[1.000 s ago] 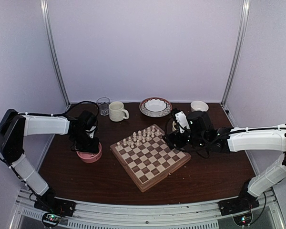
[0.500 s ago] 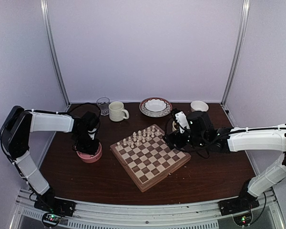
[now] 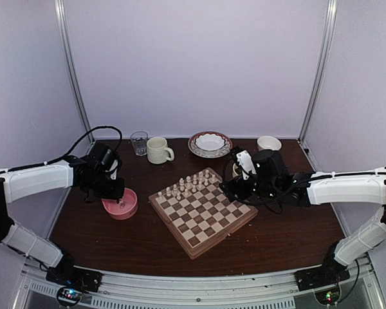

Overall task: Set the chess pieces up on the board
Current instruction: Pick up the chess pile from the storage box, then pick up the pawn from the chess pile.

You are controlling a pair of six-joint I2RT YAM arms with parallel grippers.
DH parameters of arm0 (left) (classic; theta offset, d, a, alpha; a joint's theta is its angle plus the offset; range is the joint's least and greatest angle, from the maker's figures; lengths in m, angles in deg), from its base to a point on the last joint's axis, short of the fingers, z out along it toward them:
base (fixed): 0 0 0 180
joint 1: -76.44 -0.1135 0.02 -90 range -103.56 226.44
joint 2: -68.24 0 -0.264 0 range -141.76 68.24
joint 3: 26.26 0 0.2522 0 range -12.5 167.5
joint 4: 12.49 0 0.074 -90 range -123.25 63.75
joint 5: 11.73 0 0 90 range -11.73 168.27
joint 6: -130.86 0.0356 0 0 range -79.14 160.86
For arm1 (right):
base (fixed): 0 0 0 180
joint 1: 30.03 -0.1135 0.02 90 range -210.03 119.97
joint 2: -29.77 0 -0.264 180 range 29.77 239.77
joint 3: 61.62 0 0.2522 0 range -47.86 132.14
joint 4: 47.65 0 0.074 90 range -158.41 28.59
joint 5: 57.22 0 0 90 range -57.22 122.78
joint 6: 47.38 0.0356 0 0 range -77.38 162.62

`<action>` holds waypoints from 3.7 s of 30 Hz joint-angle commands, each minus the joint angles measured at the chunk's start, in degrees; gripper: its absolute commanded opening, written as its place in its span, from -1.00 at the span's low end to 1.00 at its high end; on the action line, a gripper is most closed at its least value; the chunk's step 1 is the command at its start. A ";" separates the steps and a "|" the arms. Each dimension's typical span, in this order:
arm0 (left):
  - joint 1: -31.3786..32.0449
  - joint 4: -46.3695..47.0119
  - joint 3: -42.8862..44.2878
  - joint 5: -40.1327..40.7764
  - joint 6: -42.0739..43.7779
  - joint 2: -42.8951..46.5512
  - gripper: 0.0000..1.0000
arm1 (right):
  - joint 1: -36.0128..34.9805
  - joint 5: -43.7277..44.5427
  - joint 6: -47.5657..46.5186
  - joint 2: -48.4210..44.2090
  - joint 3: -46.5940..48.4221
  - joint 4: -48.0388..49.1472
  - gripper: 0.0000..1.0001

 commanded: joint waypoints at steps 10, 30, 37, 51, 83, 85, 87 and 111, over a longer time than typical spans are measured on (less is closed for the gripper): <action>0.07 6.55 -2.21 -4.08 1.40 2.05 -0.77 | 0.11 -0.87 -0.04 0.41 0.90 0.24 0.88; 1.22 31.81 -12.17 -38.92 -0.45 13.36 -0.76 | -3.63 -23.72 6.60 -0.71 -0.53 13.00 0.82; 3.05 37.35 -12.52 -44.56 -0.97 12.05 -0.76 | -6.47 -21.66 6.37 2.55 -2.12 20.80 0.86; 12.56 38.69 -9.68 -49.31 2.75 10.84 -0.74 | -7.20 -47.32 5.51 10.67 -0.40 29.62 0.64; 18.59 42.37 -7.68 -53.55 2.09 6.48 -0.74 | -11.54 -51.38 6.87 18.01 2.88 38.41 0.01; 18.64 42.13 -7.70 -53.37 2.27 6.62 -0.74 | -11.54 -51.50 7.11 17.89 2.67 38.98 -0.04; 18.64 41.86 -7.60 -53.18 2.51 6.69 -0.74 | -11.49 -51.58 7.27 17.61 2.48 39.40 -0.11; 18.64 39.90 -8.09 -50.08 4.07 8.91 -0.75 | -11.51 -51.12 6.34 15.98 1.67 37.74 -0.69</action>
